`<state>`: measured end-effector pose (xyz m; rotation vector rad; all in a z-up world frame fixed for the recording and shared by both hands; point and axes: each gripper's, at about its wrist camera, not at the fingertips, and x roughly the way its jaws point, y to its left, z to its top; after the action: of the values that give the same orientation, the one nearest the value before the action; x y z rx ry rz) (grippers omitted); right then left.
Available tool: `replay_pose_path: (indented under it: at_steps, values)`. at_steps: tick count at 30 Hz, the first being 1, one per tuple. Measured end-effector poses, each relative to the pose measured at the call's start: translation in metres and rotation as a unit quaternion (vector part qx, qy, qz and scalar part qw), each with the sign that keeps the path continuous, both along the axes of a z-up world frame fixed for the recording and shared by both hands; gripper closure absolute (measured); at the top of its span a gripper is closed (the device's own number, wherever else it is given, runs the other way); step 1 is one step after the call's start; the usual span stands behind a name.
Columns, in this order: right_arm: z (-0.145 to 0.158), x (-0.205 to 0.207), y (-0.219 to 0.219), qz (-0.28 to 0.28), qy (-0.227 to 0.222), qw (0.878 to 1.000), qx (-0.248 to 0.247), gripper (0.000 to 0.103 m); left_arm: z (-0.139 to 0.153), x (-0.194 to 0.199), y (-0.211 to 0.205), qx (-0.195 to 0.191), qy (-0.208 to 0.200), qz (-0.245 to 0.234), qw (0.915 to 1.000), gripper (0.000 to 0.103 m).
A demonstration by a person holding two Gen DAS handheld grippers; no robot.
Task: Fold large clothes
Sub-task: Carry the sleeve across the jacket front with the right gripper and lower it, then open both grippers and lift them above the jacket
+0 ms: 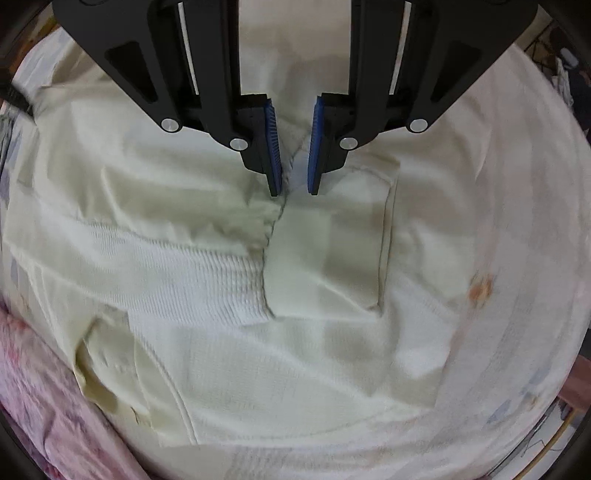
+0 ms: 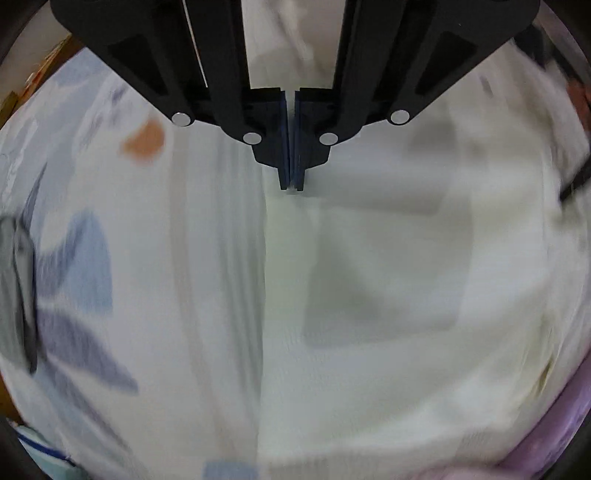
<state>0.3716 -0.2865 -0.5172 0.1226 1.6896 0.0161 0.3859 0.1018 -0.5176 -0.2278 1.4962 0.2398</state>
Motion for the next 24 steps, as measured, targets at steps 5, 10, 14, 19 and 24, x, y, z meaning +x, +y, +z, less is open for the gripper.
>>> replay_pose_path:
  at_steps: [5,10,14,19,24]
  values:
    - [-0.015,0.012,-0.015,-0.060,0.026,0.998,0.021,0.102,0.000,0.009,-0.005,0.016,0.023,-0.009,0.9996,0.087]
    - [0.014,0.087,-0.016,-0.040,-0.075,0.996,0.026,0.102,0.023,0.042,-0.008,0.015,-0.025,-0.022,0.9993,0.087]
    - [-0.037,0.127,-0.019,-0.048,-0.014,0.999,0.011,0.102,-0.013,0.066,-0.002,-0.003,-0.005,-0.022,0.9997,0.087]
    - [0.003,0.034,-0.009,-0.026,0.017,0.998,0.054,0.102,0.008,0.023,-0.009,0.009,0.031,-0.033,0.9989,0.088]
    - [-0.056,-0.049,-0.007,-0.055,0.088,0.993,0.059,0.103,-0.008,-0.011,-0.010,-0.013,0.012,-0.024,0.9996,0.087]
